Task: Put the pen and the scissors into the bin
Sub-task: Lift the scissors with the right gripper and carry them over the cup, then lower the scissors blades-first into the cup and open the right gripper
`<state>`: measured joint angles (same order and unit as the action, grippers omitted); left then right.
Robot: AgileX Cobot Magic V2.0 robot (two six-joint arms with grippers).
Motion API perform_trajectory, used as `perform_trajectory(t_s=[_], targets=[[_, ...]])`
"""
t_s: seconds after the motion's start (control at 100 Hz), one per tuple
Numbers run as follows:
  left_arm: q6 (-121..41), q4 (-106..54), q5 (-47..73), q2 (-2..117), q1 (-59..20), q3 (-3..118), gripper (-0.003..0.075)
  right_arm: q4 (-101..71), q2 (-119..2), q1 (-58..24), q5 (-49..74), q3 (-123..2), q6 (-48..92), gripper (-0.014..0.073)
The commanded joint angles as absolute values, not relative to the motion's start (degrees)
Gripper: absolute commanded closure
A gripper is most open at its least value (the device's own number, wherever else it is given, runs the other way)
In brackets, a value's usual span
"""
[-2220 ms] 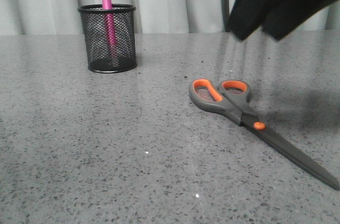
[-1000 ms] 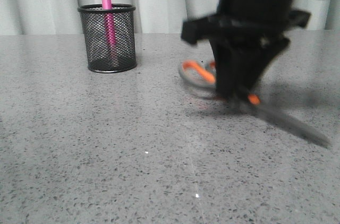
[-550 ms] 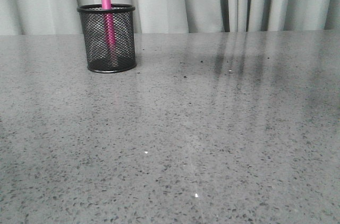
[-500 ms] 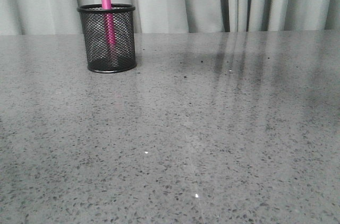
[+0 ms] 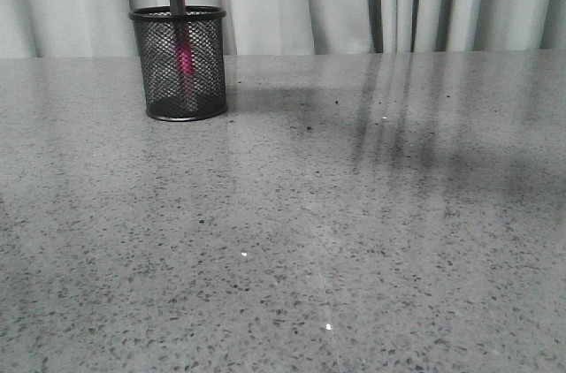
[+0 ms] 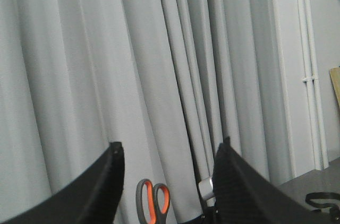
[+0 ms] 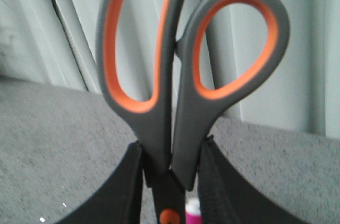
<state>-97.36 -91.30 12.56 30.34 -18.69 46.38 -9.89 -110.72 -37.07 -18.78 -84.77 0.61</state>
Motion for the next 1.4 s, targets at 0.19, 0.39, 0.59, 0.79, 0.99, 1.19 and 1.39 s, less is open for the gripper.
perform_trajectory(t_s=[0.19,0.39,0.59,0.79,0.99,1.19,1.39], targets=[[-96.7,-92.8,12.5,30.6,-21.0,47.8,0.0375,-9.8,-109.6,-37.0,-25.3,-86.6,0.8,0.0654],[-96.7,-92.8,12.5,30.6,-21.0,47.3,0.0375,-9.8,-109.6,-37.0,-25.2,-86.6,0.8,0.0564],[-96.7,-92.8,12.4,30.6,-21.0,46.7,0.0375,-9.8,-109.6,-37.1,-25.2,-86.6,0.8,0.0221],[-96.7,-92.8,9.7,30.6,-21.0,46.7,0.0375,-9.8,-107.4,-37.2,-25.2,-86.6,0.8,0.0099],[-96.7,-92.8,4.3,30.1,-21.0,46.3,0.0482,-9.8,-99.1,-37.2,-15.9,-86.6,0.8,0.0323],[-96.7,-92.9,-3.2,25.6,-21.0,41.0,0.0739,-1.0,-85.3,-37.1,-2.2,-80.8,3.0,0.0653],[-96.7,-92.9,-7.1,16.6,-21.0,32.1,0.0739,4.0,-61.9,-37.2,0.0,-54.6,3.0,0.0653]])
